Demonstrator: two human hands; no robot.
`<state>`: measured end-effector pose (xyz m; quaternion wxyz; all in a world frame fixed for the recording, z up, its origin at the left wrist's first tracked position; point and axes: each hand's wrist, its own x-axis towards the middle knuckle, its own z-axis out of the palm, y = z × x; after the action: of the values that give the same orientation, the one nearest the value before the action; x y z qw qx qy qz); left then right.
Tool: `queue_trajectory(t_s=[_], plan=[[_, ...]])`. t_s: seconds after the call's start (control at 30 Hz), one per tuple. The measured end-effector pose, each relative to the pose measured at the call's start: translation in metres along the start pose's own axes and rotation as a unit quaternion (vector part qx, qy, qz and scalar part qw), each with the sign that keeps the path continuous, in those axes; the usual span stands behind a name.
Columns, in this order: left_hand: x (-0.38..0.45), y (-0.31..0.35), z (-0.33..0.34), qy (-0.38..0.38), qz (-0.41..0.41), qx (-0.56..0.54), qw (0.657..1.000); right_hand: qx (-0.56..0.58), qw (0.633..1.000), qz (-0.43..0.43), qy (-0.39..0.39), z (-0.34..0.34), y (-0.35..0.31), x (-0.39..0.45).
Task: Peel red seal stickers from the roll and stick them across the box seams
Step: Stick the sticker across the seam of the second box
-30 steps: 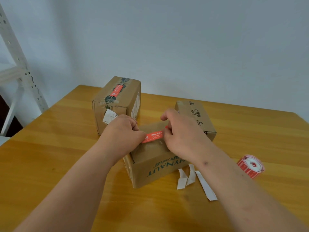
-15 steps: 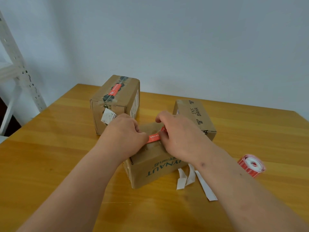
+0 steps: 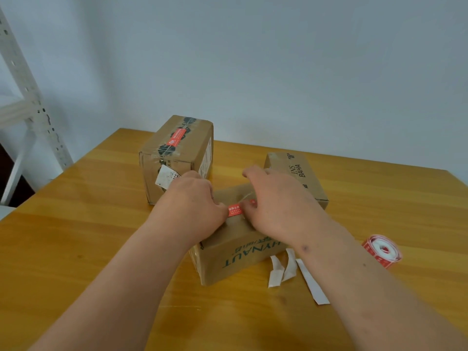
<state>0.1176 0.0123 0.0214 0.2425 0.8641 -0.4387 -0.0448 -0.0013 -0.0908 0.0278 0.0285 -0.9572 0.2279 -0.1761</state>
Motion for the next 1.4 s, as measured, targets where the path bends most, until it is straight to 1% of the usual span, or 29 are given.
queue_trajectory(t_s=[0.13, 0.3, 0.47, 0.57, 0.63, 0.77, 0.83, 0.9, 1.0, 1.07, 1.17, 1.23, 1.33, 1.4], plan=[[0.0, 0.001, 0.0, 0.009, 0.002, 0.01, 1.0, 0.022, 0.998, 0.058, 0.0, -0.002, 0.009, -0.002], [-0.003, -0.008, -0.002, 0.032, -0.023, -0.048, 0.998, 0.053, 0.993, 0.103, -0.005, 0.004, 0.013, 0.002], [-0.003, -0.016, 0.002, 0.016, -0.021, -0.126, 0.992, 0.054, 0.991, 0.117, -0.021, 0.007, 0.013, 0.007], [-0.003, -0.015, 0.006, 0.022, -0.024, -0.158, 0.987, 0.06, 0.99, 0.127, -0.025, 0.004, 0.017, 0.007], [-0.003, -0.011, 0.009, 0.026, -0.025, -0.165, 0.986, 0.073, 0.989, 0.122, -0.03, 0.004, 0.017, 0.004], [-0.008, -0.004, 0.015, 0.019, -0.03, -0.146, 0.989, 0.098, 0.985, 0.125, -0.065, 0.003, 0.014, 0.001], [-0.009, -0.006, 0.014, 0.006, -0.036, -0.164, 0.986, 0.097, 0.984, 0.128, -0.076, 0.002, 0.017, 0.001], [-0.008, -0.011, 0.011, -0.02, -0.052, -0.213, 0.975, 0.111, 0.982, 0.13, -0.077, 0.0, 0.021, 0.001], [-0.007, -0.016, 0.009, -0.054, -0.079, -0.309, 0.946, 0.12, 0.983, 0.13, -0.05, 0.003, 0.022, 0.0], [-0.006, -0.018, 0.009, -0.064, -0.092, -0.342, 0.933, 0.108, 0.985, 0.13, -0.037, 0.006, 0.018, 0.0], [-0.004, -0.018, 0.01, -0.062, -0.094, -0.351, 0.93, 0.086, 0.987, 0.131, -0.031, 0.008, 0.015, 0.002], [-0.004, -0.017, 0.013, -0.044, -0.091, -0.355, 0.93, 0.084, 0.987, 0.137, -0.022, 0.008, 0.016, 0.003], [-0.006, -0.014, 0.017, -0.011, -0.07, -0.306, 0.95, 0.08, 0.986, 0.144, -0.023, 0.007, 0.013, 0.004], [-0.007, -0.013, 0.019, -0.012, -0.065, -0.29, 0.955, 0.07, 0.987, 0.14, -0.033, 0.008, 0.012, 0.004]])
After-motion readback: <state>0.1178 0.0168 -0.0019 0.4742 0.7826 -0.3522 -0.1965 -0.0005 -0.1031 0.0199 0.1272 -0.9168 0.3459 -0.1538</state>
